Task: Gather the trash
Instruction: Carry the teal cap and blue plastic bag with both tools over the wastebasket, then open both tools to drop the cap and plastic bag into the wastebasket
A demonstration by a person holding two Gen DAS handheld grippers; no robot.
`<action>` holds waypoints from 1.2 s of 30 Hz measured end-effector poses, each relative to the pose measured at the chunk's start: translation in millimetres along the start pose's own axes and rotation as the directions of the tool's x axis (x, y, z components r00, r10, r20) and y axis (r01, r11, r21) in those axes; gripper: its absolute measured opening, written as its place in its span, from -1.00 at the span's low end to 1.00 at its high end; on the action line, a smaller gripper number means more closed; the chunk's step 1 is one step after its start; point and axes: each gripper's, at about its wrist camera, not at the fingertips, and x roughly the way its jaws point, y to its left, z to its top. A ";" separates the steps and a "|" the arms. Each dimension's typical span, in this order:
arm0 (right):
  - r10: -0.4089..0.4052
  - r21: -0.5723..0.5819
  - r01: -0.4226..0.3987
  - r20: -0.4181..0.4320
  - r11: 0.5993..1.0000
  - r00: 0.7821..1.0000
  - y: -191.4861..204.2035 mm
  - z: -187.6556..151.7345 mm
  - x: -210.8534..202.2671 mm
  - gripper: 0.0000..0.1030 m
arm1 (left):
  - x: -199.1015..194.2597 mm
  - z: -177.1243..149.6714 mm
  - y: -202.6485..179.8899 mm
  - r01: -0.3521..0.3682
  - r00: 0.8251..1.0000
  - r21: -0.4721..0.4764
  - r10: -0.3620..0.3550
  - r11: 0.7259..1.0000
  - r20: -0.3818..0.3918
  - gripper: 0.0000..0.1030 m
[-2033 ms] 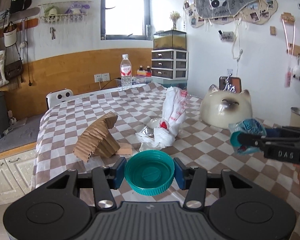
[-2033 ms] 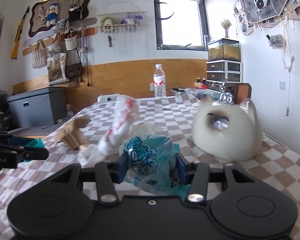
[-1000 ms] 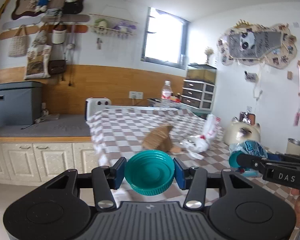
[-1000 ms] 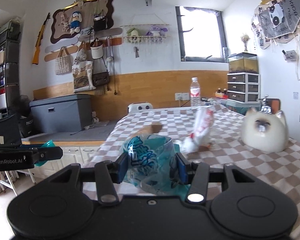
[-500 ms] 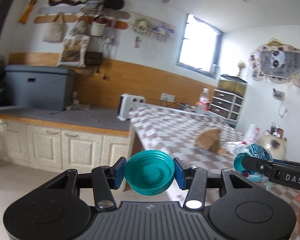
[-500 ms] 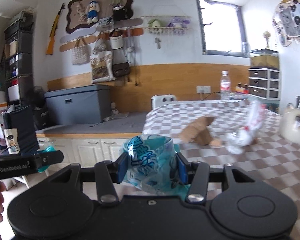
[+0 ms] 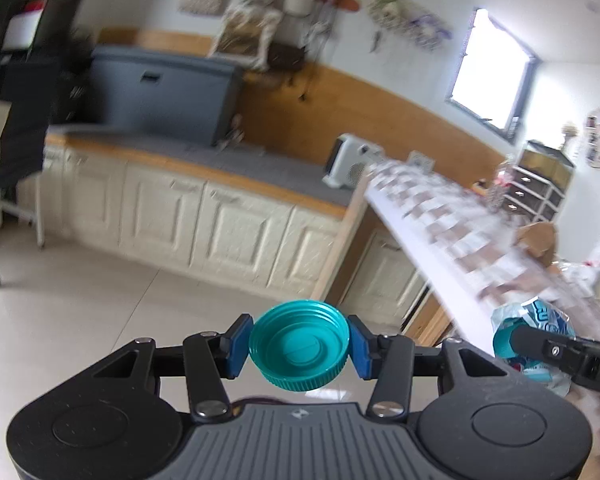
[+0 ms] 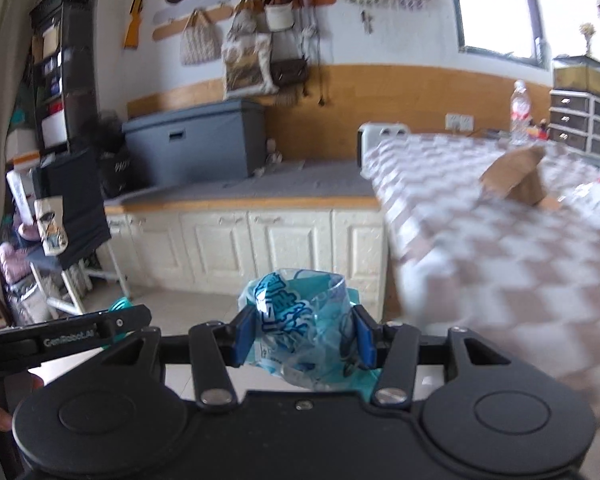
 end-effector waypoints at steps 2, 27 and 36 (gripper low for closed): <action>-0.011 -0.009 0.011 -0.034 1.000 0.999 9.0 -11.7 17.6 0.00 | 9.2 -10.2 14.0 -0.013 1.000 -0.028 0.012 1.000 -0.028 -0.02; 0.027 0.275 0.125 -0.490 0.953 0.872 -30.6 -182.2 266.9 0.01 | 218.7 -126.7 90.8 -0.146 0.900 -0.233 0.032 0.961 -0.434 -0.02; 0.039 0.347 0.166 -0.514 0.923 0.857 -54.9 -211.7 310.2 0.01 | 278.6 -174.4 85.3 -0.147 0.827 -0.231 -0.009 0.962 -0.562 -0.02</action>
